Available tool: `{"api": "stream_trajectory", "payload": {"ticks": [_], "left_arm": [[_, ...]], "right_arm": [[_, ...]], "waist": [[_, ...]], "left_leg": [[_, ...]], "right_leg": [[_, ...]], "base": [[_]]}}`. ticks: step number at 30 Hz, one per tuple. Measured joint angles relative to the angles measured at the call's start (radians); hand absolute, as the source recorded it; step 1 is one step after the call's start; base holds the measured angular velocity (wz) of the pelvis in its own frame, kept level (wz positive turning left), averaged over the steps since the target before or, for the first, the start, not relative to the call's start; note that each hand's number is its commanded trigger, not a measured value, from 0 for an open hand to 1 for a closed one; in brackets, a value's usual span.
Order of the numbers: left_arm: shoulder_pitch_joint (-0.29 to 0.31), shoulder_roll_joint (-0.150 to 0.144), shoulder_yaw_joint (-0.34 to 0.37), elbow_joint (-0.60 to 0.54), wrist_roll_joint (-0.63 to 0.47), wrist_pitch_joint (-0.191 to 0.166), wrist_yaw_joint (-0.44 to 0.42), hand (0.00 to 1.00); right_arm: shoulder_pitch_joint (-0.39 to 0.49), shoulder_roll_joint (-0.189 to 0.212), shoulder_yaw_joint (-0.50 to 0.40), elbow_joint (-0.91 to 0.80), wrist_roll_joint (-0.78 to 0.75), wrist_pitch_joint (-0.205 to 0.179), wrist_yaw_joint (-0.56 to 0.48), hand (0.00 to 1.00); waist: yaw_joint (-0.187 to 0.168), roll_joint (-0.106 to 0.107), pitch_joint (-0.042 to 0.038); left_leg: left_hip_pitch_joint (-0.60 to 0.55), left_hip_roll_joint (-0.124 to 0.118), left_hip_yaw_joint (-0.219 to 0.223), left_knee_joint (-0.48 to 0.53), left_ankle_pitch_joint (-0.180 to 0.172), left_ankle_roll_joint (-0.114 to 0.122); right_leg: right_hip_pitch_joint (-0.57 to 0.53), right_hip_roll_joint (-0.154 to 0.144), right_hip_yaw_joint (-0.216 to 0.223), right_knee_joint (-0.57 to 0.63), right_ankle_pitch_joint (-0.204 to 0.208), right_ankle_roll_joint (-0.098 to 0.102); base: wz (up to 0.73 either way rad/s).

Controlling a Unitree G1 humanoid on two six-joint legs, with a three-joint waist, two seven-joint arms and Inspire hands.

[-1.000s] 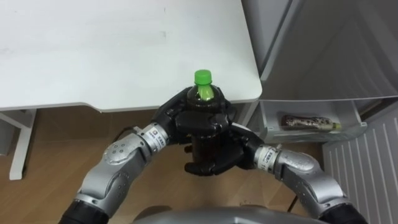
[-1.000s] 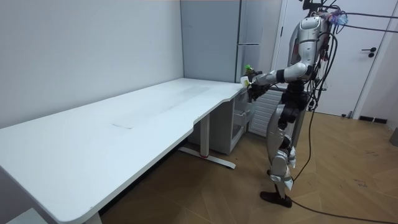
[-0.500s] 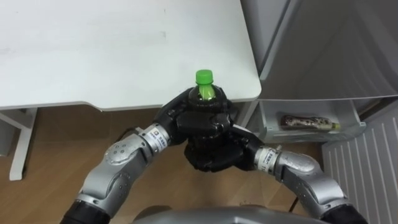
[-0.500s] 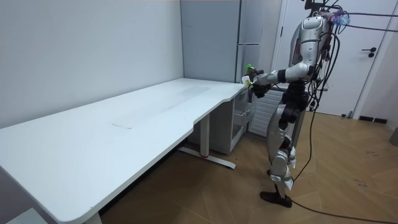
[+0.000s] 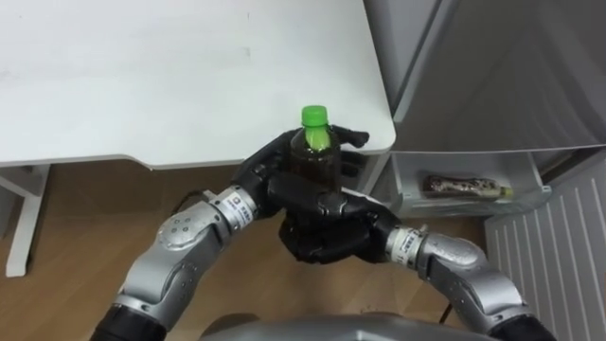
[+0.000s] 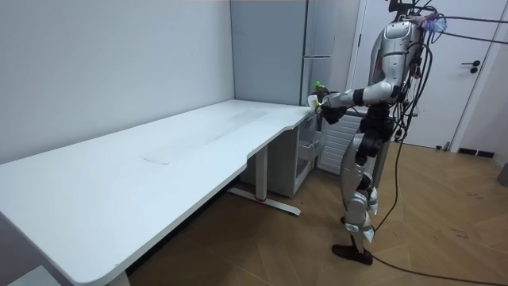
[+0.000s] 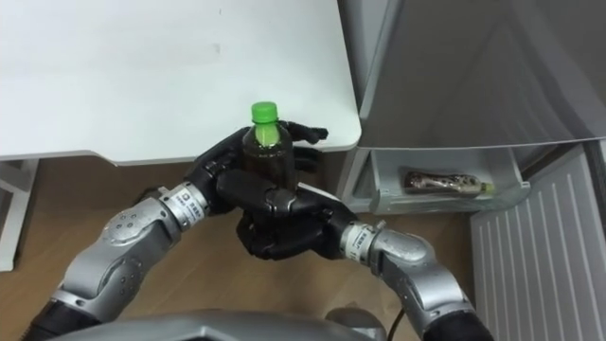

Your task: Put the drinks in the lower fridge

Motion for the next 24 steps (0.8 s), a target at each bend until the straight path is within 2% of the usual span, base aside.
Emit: {"api": "stream_trajectory", "payload": {"ticks": [2, 5, 7, 9, 11, 13, 18, 20, 23, 24], "left_arm": [[0.0, 0.0, 0.007, -0.043, 0.037, -0.023, 0.016, 0.0], [0.0, 0.0, 0.013, -0.102, 0.046, -0.051, 0.032, 0.0], [0.0, -0.001, 0.018, -0.178, 0.045, -0.09, 0.057, 0.0], [0.0, -0.002, 0.022, -0.222, 0.043, -0.135, 0.074, 0.0], [0.0, -0.015, 0.021, -0.27, 0.042, -0.192, 0.087, 0.0], [0.0, -0.023, 0.02, -0.289, 0.042, -0.223, 0.099, 0.0], [0.0, -0.024, 0.023, -0.348, 0.045, -0.232, 0.139, 0.0], [0.0, -0.025, 0.031, -0.385, 0.045, -0.243, 0.162, 0.0], [-0.004, -0.037, 0.085, -0.438, 0.051, -0.305, 0.205, 0.0], [-0.005, -0.041, 0.096, -0.444, 0.067, -0.316, 0.218, 0.0]], "right_arm": [[0.01, 0.01, -0.01, 0.0, 0.012, -0.019, 0.013, 1.0], [0.021, 0.01, -0.008, 0.0, 0.045, -0.028, 0.018, 1.0], [0.035, 0.009, -0.007, 0.0, 0.053, -0.047, 0.019, 1.0], [0.038, 0.007, -0.005, 0.001, 0.054, -0.049, 0.017, 1.0], [0.044, 0.008, -0.003, 0.019, 0.053, -0.05, 0.015, 1.0], [0.05, 0.008, -0.001, 0.029, 0.049, -0.05, 0.009, 1.0], [0.056, 0.007, -0.002, 0.03, 0.032, -0.05, 0.008, 1.0], [0.066, 0.007, 0.002, 0.03, 0.033, -0.053, 0.006, 1.0], [0.087, -0.002, 0.006, 0.03, 0.032, -0.058, 0.007, 1.0], [0.088, -0.004, 0.005, 0.03, 0.032, -0.058, 0.007, 1.0]], "waist": [[0.003, 0.002, 0.0005], [0.004, 0.002, 0.0004], [0.004, 0.005, 0.0008], [0.005, 0.009, 0.0001], [0.006, 0.014, 0.0016], [0.006, 0.018, 0.002], [0.006, 0.022, 0.0017], [0.017, 0.021, 0.0025], [0.042, 0.019, 0.0048], [0.047, 0.019, 0.0049]], "left_leg": [[-0.002, 0.0, -0.002, -0.002, -0.001, 0.001], [-0.002, 0.001, -0.004, -0.001, -0.001, 0.001], [-0.001, 0.0, -0.011, 0.0, -0.001, 0.0], [0.0, 0.0, -0.011, 0.0, -0.001, 0.0], [0.002, 0.0, -0.012, 0.0, -0.001, 0.0], [0.002, 0.0, -0.012, 0.0, -0.001, 0.0], [0.023, -0.001, -0.011, -0.015, 0.0, 0.0], [0.044, -0.001, -0.002, -0.038, 0.001, -0.002], [0.066, -0.001, 0.011, -0.047, 0.001, -0.002], [0.069, -0.001, 0.012, -0.047, 0.001, -0.002]], "right_leg": [[0.001, 0.001, 0.001, -0.001, 0.0, 0.0], [0.001, 0.001, 0.0, -0.002, 0.0, 0.0], [0.001, 0.001, -0.006, -0.003, 0.0, 0.0], [0.001, 0.001, -0.006, -0.002, 0.0, -0.001], [0.002, 0.001, -0.005, -0.003, 0.0, -0.001], [0.002, 0.0, -0.004, -0.003, 0.0, -0.001], [0.016, 0.001, -0.002, -0.001, 0.0, 0.0], [0.028, 0.002, 0.004, -0.001, 0.0, 0.0], [0.039, 0.005, 0.018, -0.005, 0.0, 0.0], [0.04, 0.005, 0.02, -0.008, 0.0, 0.0]], "base": [[0.0], [0.01], [0.06], [0.02], [0.0], [0.0], [-0.01], [-0.15], [-0.13], [-0.04]]}}
